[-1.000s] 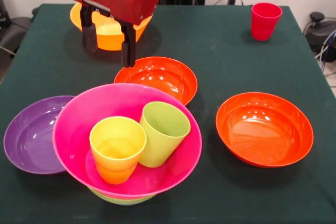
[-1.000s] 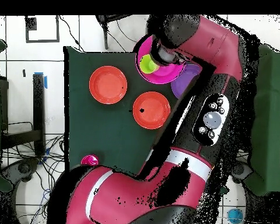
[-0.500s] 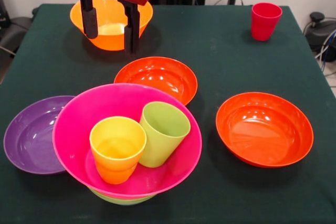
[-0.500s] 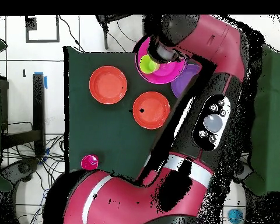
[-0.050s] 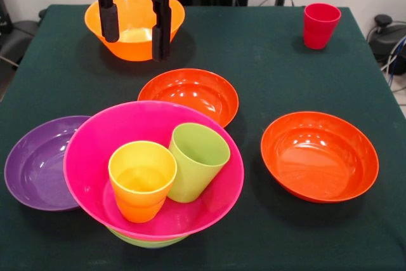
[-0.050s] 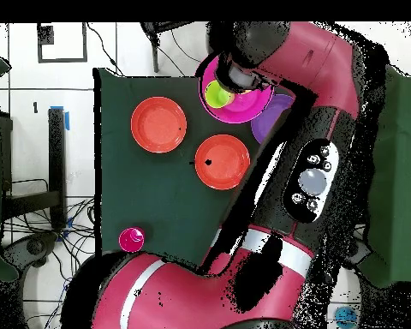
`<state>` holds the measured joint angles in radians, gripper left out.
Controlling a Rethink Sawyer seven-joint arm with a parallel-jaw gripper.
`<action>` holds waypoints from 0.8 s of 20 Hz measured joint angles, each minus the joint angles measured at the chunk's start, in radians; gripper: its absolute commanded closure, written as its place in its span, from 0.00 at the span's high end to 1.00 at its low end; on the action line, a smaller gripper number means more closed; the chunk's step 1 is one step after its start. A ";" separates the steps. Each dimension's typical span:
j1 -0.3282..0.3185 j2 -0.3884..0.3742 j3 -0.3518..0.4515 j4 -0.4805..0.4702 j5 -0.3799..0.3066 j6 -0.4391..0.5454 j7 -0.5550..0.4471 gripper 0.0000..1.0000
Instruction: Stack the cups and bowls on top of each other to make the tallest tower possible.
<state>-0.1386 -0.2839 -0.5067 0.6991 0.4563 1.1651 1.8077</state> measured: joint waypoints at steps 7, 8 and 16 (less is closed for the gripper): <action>0.006 0.000 0.014 0.000 -0.011 0.000 0.000 1.00; 0.007 0.001 0.019 0.000 -0.012 0.000 0.000 1.00; 0.010 0.008 0.033 0.000 -0.020 0.000 0.000 1.00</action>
<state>-0.1287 -0.2759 -0.4737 0.6989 0.4367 1.1650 1.8077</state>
